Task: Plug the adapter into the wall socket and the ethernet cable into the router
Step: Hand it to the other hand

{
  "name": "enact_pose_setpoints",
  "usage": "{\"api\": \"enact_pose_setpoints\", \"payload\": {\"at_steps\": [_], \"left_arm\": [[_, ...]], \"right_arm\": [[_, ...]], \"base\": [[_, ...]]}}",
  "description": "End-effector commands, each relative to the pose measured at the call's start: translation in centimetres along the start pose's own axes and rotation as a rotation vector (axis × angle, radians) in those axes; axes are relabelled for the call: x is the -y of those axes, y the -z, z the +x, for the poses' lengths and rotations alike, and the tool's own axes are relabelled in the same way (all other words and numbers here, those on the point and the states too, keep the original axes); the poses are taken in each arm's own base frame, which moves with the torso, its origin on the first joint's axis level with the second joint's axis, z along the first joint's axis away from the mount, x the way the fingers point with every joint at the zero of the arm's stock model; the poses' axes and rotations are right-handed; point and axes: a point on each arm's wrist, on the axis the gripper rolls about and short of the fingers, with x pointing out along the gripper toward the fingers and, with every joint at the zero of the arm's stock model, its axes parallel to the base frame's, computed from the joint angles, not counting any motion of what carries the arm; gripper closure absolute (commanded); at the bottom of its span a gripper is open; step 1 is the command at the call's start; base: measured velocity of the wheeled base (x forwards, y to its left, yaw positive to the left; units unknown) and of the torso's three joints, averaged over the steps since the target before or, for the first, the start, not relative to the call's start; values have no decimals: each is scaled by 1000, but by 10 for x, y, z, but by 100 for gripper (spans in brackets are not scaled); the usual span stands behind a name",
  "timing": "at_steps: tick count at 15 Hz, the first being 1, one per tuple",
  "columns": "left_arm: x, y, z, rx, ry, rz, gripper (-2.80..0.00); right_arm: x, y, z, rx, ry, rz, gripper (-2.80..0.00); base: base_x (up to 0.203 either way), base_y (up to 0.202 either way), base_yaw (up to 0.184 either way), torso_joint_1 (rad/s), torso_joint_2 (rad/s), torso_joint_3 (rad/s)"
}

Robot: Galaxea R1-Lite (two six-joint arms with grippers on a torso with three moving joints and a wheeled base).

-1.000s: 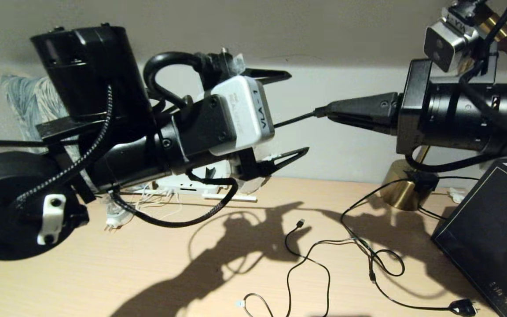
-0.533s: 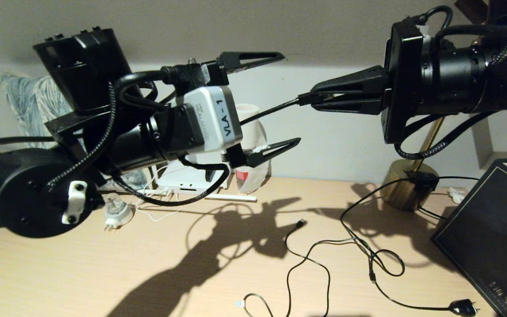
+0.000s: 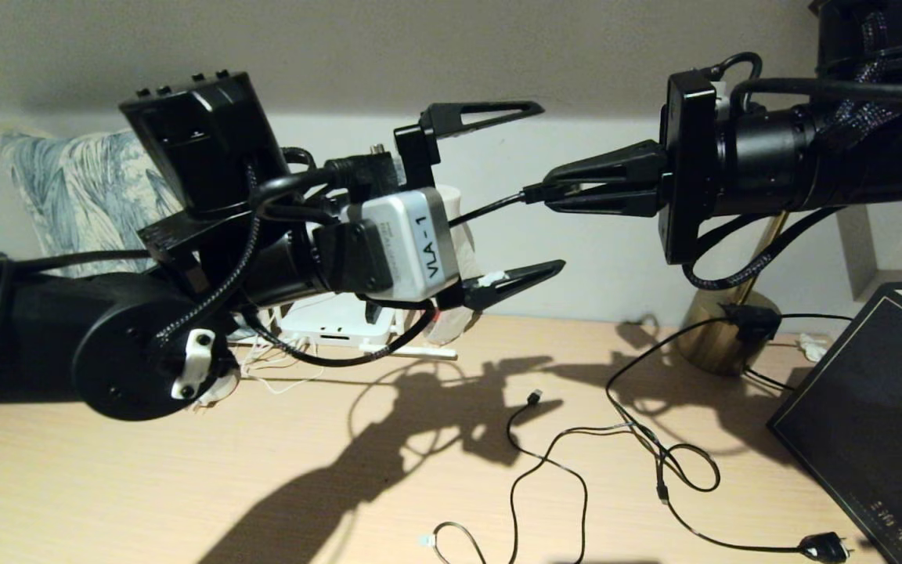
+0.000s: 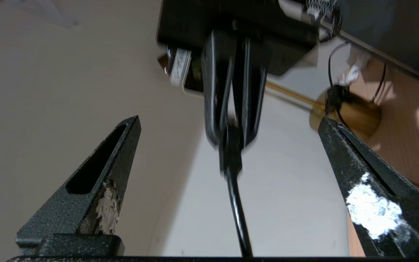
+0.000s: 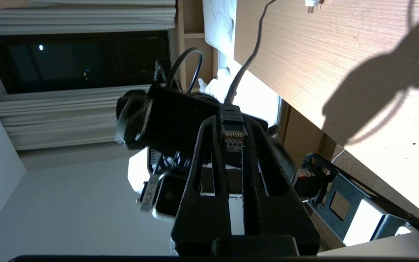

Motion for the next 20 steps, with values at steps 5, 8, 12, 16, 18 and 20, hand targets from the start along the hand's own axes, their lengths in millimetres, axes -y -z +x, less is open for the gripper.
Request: {"api": "enact_pose_setpoints", "payload": {"at_steps": [5,8,12,16,18,20], "left_arm": [[2,1,3,11,-3,8,-280],[-1,0,2,14,-11,12,-280],[-2,-2,1,15,-13,11,-280],[-3,-5,3,26,-18,13,-280],[-4,-6,3,28,-18,14,-280],[-5,-7,3,34,-26,16,-280]], "right_arm": [[-8,8,-18,-31,-35,-9,0],[-8,10,-22,-24,-36,-10,0],[-10,11,-24,-25,-41,-15,0],[-8,10,-22,-27,-37,-10,0],[-9,10,-22,-26,-38,-11,0],[-8,10,-22,-27,-37,-10,0]], "base": [[0,0,0,0,0,0],[0,0,0,0,0,0],[0,0,0,0,0,0],[0,0,0,0,0,0],[0,0,0,0,0,0],[0,0,0,0,0,0]]}}
